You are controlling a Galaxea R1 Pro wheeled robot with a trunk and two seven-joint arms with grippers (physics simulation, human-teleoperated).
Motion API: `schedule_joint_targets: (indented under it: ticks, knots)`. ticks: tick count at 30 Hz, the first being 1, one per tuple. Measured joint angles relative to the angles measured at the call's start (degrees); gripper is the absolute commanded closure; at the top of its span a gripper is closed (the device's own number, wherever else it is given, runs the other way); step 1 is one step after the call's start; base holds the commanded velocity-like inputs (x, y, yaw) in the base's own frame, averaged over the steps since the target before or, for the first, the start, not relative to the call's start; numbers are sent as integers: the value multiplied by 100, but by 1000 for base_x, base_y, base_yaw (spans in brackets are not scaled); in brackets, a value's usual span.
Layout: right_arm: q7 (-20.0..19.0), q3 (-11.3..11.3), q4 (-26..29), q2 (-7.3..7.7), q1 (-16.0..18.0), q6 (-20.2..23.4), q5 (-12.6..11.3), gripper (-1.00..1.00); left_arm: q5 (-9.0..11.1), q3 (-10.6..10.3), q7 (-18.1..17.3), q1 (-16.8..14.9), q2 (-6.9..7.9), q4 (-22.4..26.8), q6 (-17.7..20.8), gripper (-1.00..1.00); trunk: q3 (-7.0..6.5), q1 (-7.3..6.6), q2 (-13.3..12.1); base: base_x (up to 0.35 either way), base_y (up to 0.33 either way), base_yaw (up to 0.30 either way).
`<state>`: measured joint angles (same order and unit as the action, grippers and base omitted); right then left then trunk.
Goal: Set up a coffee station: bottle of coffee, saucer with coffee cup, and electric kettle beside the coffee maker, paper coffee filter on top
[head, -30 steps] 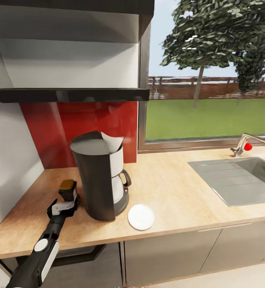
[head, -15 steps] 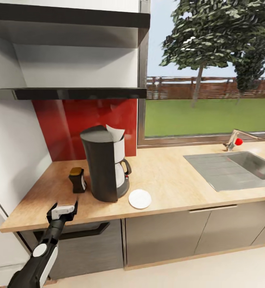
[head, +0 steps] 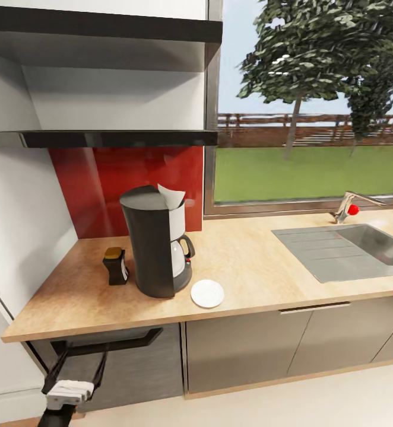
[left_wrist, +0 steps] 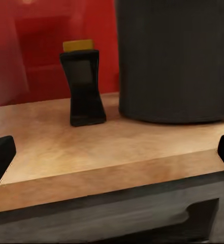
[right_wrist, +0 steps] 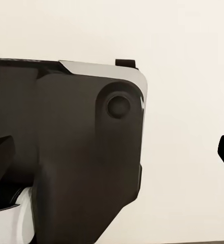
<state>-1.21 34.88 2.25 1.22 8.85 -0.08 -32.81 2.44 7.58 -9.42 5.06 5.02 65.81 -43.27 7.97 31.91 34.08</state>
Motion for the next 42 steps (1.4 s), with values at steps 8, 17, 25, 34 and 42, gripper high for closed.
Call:
schedule_joint_targets:
  ticks: [8,17,25,34,42]
  knots:
    - [-11,1,248,-21,0,-1,-12,-100,-42,-2,-5,599,0,-597,-486,-100,0,0,-1,0,0,0]
    - [-24,0,499,-45,-1,0,-31,-100,-187,16,-80,629,74,-2694,-426,-100,0,0,-1,0,0,-122]
    - [-23,-3,501,-34,-2,0,-32,-100,-192,126,50,564,124,-4796,-108,-100,0,0,-1,0,0,-291]
    - [-16,-30,479,1,-6,0,-40,-100,-174,174,779,559,58,-5969,133,-100,-1,0,-1,0,0,-299]
    - [-19,-512,471,23,-5,0,-57,-100,-189,140,1592,549,52,-6227,2425,-100,0,0,-1,0,0,-298]
